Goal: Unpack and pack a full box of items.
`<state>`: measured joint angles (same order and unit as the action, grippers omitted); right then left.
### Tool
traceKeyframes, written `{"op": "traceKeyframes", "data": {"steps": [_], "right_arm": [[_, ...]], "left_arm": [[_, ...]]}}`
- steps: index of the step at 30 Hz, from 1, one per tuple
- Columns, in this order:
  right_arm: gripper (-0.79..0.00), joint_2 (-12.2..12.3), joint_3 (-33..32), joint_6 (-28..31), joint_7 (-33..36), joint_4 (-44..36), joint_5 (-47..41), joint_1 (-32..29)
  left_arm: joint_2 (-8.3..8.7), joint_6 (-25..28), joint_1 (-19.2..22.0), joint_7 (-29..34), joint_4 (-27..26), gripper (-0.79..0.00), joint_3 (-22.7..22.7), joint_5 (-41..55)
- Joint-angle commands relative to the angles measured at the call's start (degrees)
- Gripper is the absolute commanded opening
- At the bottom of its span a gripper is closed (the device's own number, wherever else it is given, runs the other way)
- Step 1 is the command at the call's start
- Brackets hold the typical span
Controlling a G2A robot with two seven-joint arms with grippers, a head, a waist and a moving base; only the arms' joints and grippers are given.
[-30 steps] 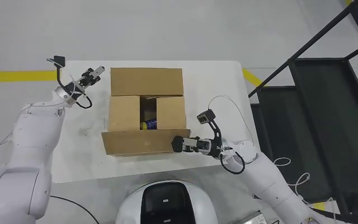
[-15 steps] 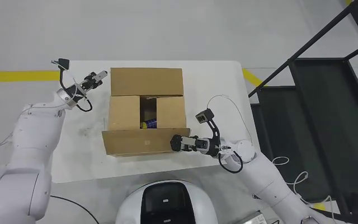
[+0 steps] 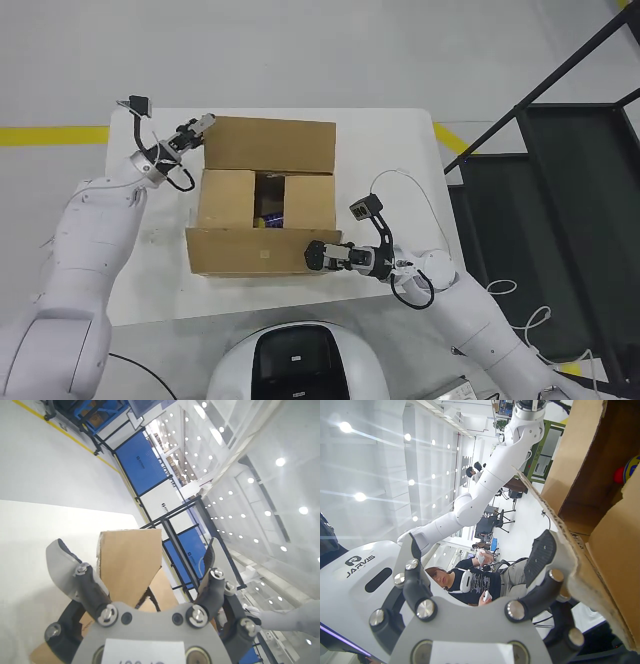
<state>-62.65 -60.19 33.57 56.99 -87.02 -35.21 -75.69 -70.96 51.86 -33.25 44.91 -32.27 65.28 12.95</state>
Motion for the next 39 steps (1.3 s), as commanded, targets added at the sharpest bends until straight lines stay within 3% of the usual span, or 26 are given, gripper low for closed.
{"op": "traceKeyframes", "data": {"steps": [1, 6, 10, 13, 18, 24, 34, 39], "right_arm": [[0.000, 0.0, 0.0, 0.0, 0.0, 0.0, 0.0, 0.0], [0.000, 0.0, 0.0, 0.0, 0.0, 0.0, 0.0, 0.0], [0.000, 0.0, 0.0, 0.0, 0.0, 0.0, 0.0, 0.0], [0.000, 0.0, 0.0, 0.0, 0.0, 0.0, 0.0, 0.0], [0.000, 0.0, 0.0, 0.0, 0.0, 0.0, 0.0, 0.0], [0.000, 0.0, 0.0, 0.0, 0.0, 0.0, 0.0, 0.0], [0.000, -0.4, -1.0, -2.5, -12.6, 0.7, 11.4, 0.5], [0.000, -0.9, 0.3, -2.0, -13.1, 0.4, 10.8, 1.3]], "left_arm": [[0.61, 0.6, -0.7, 4.9, -1.0, 0.000, 1.3, 4.1], [2.48, -3.5, -3.5, 11.1, -7.7, 0.000, 2.9, 8.6], [4.84, -12.4, -9.5, 20.0, -19.5, 0.000, 4.5, 17.5], [6.55, -18.3, -13.5, 25.9, -25.3, 0.000, 7.1, 23.7], [8.65, -22.0, -17.9, 29.6, -31.6, 0.000, 9.8, 24.2], [10.24, -25.3, -20.7, 32.9, -35.2, 0.000, 9.7, 23.1], [12.32, -26.8, -22.3, 34.4, -36.9, 0.000, 7.9, 22.5], [13.07, -27.4, -22.1, 34.9, -37.3, 0.000, 6.5, 21.5]]}}
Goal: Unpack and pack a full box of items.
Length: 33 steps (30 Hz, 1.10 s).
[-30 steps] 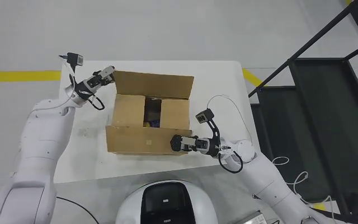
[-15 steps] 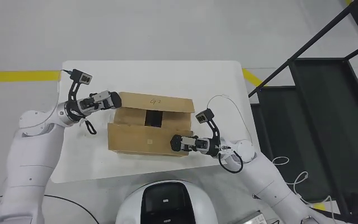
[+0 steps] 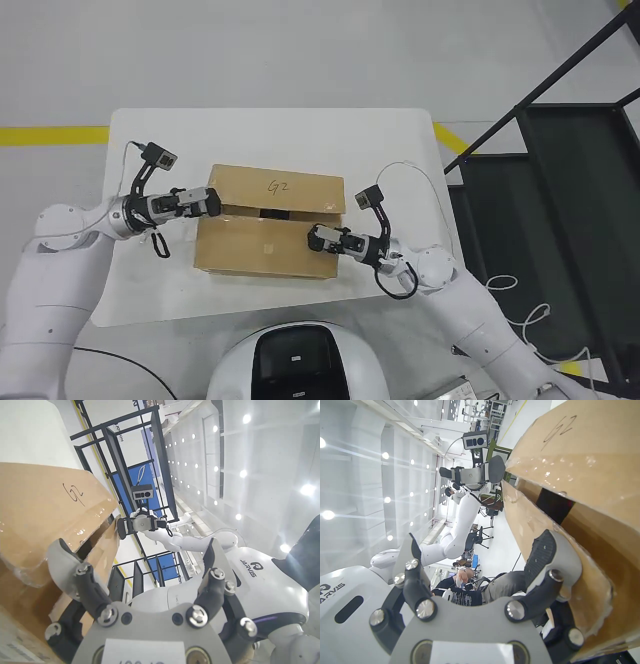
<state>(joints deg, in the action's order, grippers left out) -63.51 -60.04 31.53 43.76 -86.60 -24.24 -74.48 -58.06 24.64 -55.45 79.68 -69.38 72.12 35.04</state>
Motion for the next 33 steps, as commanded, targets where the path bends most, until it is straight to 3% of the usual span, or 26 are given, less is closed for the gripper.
{"op": "traceKeyframes", "data": {"steps": [1, 15, 26, 33], "right_arm": [[0.000, -0.1, 0.2, 0.1, 0.2, 0.1, 0.1, 0.3], [0.000, -0.3, -1.9, 0.8, -3.1, 1.9, 4.4, 2.3], [0.000, 0.1, -3.7, -5.5, 1.5, 5.0, 5.6, 4.9], [0.000, -0.1, -3.6, -5.8, 2.8, 6.4, 4.0, 5.0]], "left_arm": [[0.38, -0.1, 0.1, 0.1, -0.2, 0.000, -0.9, -1.2], [2.24, 2.6, 1.6, -2.6, 2.7, 0.000, -5.7, -5.4], [2.59, 3.9, 4.0, -3.9, 5.2, 0.000, -9.4, -1.0], [2.98, 5.1, 4.0, -5.1, 5.6, 0.000, -8.1, 5.8]]}}
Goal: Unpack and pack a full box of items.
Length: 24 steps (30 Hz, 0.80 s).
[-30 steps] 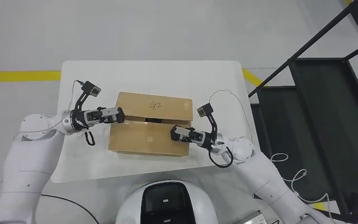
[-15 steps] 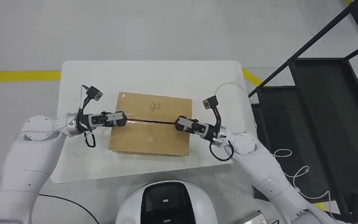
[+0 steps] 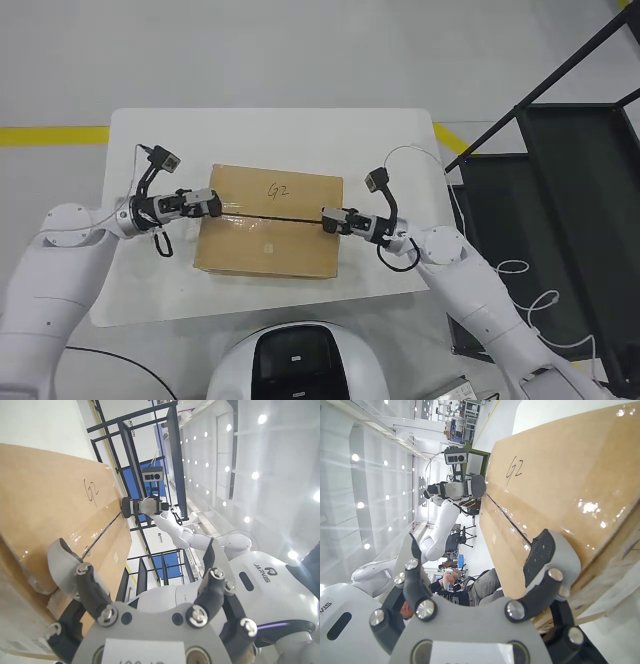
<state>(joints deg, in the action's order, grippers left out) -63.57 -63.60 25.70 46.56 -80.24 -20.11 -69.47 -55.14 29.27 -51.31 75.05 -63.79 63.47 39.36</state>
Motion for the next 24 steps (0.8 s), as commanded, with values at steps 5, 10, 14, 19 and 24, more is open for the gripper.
{"op": "traceKeyframes", "data": {"steps": [5, 10, 14, 19, 24], "right_arm": [[0.000, 0.0, -0.5, 0.3, 0.3, -0.5, -0.5, 0.0], [0.000, 0.1, -0.9, -0.1, 1.2, -0.4, -0.4, 0.1], [0.000, 0.1, -1.1, -0.3, 1.8, -0.2, -0.3, 0.1], [0.000, 0.0, -1.2, -0.4, 1.9, -0.1, -0.2, 0.3], [0.000, -0.1, -0.9, -0.1, 1.6, -0.1, -0.2, 0.5]], "left_arm": [[0.93, 2.5, -2.9, -2.5, -1.1, 0.000, 6.4, 9.4], [2.25, 3.1, -8.9, -3.1, -1.6, 0.000, 11.3, 8.2], [2.66, 0.4, -13.6, -0.4, -4.5, 0.000, 11.3, 6.9], [3.17, 2.6, -16.3, -2.6, -5.7, 0.000, 12.0, 1.1], [3.19, 10.3, -16.0, -10.3, -3.1, 0.000, 11.7, -7.9]]}}
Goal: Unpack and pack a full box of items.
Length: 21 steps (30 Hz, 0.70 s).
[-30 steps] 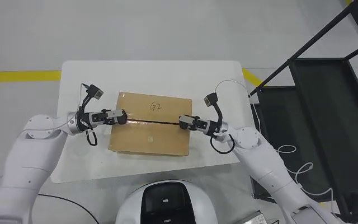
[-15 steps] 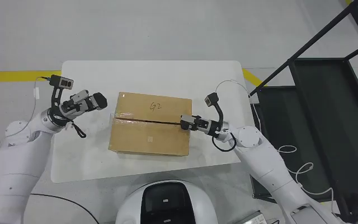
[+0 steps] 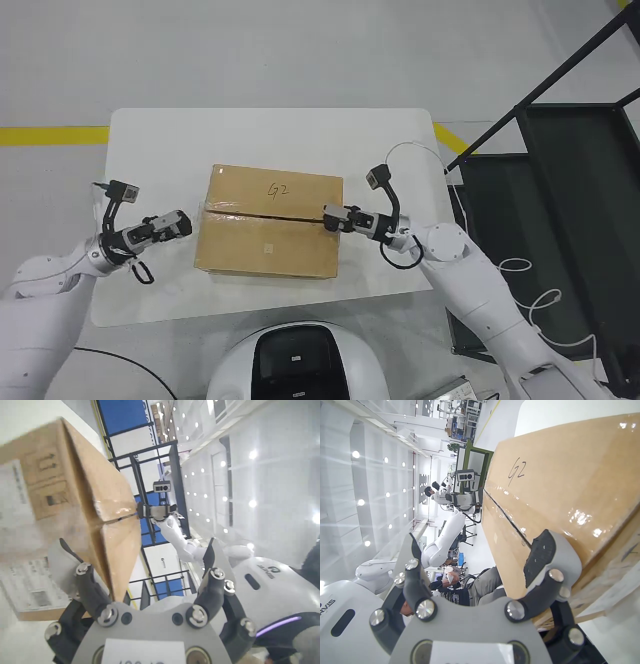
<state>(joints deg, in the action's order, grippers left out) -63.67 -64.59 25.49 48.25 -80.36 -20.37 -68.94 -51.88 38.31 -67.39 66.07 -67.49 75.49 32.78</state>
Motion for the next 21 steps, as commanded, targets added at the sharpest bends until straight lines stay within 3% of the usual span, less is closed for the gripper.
{"op": "traceKeyframes", "data": {"steps": [1, 13, 21], "right_arm": [[0.000, -0.1, 0.2, 0.1, -0.2, 0.1, 0.0, 0.0], [0.000, -0.3, 0.1, 0.6, -0.6, 0.4, 0.2, 0.1], [0.000, -0.1, -1.2, 0.6, -0.5, 0.6, 0.6, -0.2]], "left_arm": [[-0.16, 1.6, 0.2, -1.7, 0.9, 0.000, -0.8, -1.6], [0.56, -2.0, -0.8, 1.9, -4.2, 0.000, -4.0, 1.3], [-0.06, -2.1, 1.7, 2.0, -4.2, 0.000, -8.1, 2.9]]}}
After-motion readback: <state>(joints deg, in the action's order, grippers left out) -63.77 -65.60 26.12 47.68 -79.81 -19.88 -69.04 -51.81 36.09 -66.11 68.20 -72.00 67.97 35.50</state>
